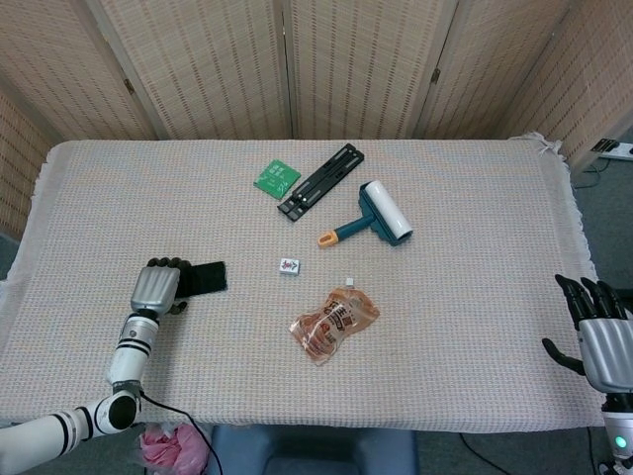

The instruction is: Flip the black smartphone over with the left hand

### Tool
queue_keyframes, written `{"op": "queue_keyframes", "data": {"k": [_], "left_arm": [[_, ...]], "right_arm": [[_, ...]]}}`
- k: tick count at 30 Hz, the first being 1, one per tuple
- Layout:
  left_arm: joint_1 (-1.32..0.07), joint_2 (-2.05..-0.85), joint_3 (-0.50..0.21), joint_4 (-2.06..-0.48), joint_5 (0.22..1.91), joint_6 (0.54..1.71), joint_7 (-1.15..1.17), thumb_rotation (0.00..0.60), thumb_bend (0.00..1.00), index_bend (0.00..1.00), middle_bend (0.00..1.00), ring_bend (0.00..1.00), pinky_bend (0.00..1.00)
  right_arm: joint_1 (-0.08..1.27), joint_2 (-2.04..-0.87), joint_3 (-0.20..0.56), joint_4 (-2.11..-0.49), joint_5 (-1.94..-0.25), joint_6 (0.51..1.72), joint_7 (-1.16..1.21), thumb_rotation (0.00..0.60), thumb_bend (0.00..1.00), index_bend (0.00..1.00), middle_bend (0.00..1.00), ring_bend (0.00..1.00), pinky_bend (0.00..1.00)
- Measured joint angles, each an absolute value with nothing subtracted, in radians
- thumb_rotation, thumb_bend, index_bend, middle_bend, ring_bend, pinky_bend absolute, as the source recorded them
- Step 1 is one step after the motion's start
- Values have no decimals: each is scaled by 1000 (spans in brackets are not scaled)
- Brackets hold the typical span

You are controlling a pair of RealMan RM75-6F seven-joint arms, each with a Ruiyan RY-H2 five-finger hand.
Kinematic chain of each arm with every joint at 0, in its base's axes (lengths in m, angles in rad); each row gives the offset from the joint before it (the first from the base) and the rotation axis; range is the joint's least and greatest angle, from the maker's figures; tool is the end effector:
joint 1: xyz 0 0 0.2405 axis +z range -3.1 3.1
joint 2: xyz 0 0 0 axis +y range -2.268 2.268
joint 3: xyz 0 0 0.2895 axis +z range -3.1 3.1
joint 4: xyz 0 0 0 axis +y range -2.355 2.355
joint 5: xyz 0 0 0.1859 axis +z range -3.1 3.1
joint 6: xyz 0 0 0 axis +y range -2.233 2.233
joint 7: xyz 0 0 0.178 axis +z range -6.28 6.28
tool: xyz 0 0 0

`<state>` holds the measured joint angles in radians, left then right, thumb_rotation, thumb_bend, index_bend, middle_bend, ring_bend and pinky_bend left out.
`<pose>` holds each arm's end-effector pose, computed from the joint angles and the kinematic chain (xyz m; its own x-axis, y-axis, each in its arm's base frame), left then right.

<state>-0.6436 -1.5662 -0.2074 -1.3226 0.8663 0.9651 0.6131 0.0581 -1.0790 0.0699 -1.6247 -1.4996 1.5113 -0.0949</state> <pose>-0.2653 0.4011 0.0158 0.5918 0.2868 0.7533 0.7991 -0.0860 -0.5950 -0.3322 -0.2102 0.2160 0.5031 0.0333 0.8636 -0.8642 0.0177 0.5028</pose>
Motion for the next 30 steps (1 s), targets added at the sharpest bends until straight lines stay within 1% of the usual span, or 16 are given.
{"op": "queue_keyframes", "data": {"k": [6, 17, 25, 30], "left_arm": [[-657, -1578, -201, -1318, 832, 973, 635, 600, 252, 269, 290, 216, 216], [-679, -1602, -192, -1285, 788, 974, 649, 600, 252, 276, 299, 216, 216], [-693, -1610, -191, -1265, 778, 964, 640, 600, 255, 343, 374, 224, 216], [-702, -1621, -190, -1234, 774, 955, 636, 600, 287, 377, 411, 244, 216]], "right_arm": [[56, -1080, 69, -1620, -1499, 1512, -89, 600, 139, 0, 156, 115, 121], [55, -1080, 69, -1616, -1494, 1507, -83, 600, 139, 0, 162, 115, 122], [54, -1081, 69, -1619, -1491, 1504, -84, 600, 138, 0, 166, 115, 122], [52, -1080, 69, -1621, -1488, 1506, -85, 600, 139, 0, 169, 115, 122]]}}
